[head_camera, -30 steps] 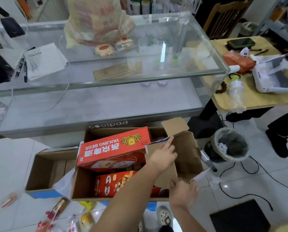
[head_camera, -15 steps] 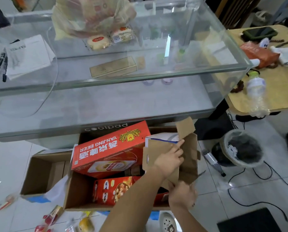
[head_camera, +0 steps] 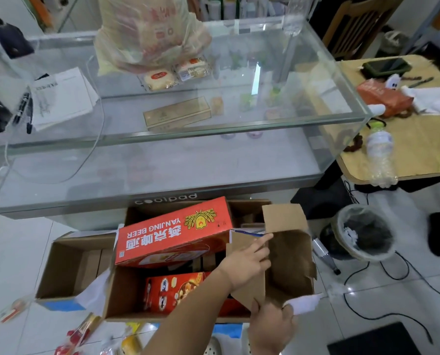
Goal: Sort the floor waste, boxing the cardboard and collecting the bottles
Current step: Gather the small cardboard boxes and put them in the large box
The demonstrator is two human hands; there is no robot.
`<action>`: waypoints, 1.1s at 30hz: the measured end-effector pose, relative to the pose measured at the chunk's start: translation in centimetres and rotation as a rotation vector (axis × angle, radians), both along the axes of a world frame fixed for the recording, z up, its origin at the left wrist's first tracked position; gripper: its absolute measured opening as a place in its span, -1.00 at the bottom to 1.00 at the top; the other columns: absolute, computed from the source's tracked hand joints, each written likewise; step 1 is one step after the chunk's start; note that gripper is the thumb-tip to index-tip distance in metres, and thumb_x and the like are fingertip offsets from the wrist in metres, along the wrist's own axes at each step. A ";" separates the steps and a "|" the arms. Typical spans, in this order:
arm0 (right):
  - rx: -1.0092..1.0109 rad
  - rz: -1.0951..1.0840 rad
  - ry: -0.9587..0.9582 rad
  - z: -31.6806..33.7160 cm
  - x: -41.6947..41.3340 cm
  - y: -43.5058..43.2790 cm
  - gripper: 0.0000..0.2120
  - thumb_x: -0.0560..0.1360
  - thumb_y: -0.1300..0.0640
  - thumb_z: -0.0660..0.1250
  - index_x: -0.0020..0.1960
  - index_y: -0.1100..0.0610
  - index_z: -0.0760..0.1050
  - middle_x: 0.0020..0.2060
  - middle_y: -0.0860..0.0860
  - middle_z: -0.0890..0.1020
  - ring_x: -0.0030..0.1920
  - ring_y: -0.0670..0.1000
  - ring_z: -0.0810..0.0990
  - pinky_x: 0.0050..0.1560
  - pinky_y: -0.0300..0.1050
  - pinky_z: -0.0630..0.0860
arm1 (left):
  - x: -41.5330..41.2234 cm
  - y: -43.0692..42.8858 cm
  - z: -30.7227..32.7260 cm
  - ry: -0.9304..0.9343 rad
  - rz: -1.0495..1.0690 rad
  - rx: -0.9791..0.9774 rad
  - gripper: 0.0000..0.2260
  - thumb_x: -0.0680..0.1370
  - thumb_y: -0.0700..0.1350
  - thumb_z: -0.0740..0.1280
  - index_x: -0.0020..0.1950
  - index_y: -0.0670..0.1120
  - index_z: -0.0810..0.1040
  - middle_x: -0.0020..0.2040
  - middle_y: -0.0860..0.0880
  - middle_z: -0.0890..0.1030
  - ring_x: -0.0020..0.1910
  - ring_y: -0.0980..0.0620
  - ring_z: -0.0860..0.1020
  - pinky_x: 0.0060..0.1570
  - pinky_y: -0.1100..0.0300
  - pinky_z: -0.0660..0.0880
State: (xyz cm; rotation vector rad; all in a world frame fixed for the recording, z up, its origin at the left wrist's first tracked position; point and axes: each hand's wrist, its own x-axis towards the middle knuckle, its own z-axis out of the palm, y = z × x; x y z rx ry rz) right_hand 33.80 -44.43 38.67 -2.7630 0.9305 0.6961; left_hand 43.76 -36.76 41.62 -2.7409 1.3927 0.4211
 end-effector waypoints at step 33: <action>0.170 0.606 0.294 7.1 9.8 7.3 -0.66 0.56 0.16 0.22 0.32 0.13 0.43 0.23 0.08 0.52 0.24 0.09 0.52 0.21 -0.03 0.50 | -1.7 13.5 -0.9 0.393 0.993 0.172 -0.30 0.64 0.00 0.15 0.57 0.00 -0.28 0.58 -0.10 -0.26 0.55 -0.11 -0.28 0.53 -0.12 -0.18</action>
